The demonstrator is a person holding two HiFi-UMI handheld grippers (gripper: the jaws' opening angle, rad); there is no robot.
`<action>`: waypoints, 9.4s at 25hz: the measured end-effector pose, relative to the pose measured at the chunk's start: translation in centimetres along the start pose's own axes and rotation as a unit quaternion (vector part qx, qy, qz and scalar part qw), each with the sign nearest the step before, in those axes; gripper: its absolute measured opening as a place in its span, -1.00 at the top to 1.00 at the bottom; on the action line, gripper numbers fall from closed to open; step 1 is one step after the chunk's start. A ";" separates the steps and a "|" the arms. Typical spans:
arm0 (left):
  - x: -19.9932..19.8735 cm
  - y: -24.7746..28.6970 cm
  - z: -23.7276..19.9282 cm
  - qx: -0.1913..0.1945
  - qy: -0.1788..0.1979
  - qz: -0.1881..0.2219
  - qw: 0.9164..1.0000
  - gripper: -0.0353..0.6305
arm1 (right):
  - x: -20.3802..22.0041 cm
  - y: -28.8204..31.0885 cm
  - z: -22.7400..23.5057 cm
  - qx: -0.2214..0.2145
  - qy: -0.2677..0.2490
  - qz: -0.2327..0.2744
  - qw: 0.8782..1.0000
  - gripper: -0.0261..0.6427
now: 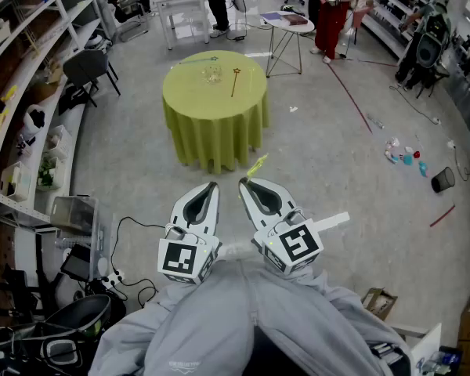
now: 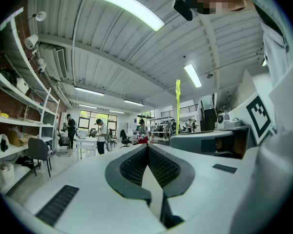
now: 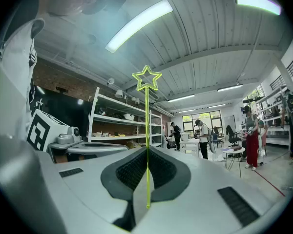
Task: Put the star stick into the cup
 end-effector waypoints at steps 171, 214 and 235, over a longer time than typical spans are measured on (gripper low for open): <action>36.8 75.0 -51.9 0.047 -0.082 -0.147 0.985 0.84 | 7.7 80.0 61.5 -0.018 0.057 -0.099 0.993 0.82; 49.4 75.4 -48.6 0.065 -0.103 -0.193 0.974 0.84 | 24.4 81.4 66.2 0.018 0.087 -0.192 0.977 0.81; 49.6 75.1 -48.2 0.068 -0.107 -0.195 0.973 0.84 | 25.6 80.7 66.0 0.043 0.092 -0.233 0.967 0.81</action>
Point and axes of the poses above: the fingertips, and each gripper's own axes: y forward along the fingers, z to its right, x out of its underside, the point moved 1 cm from there along -y, backward along the fingers, and after that the axes turned 12 degrees about y, right-handed, at the moved point
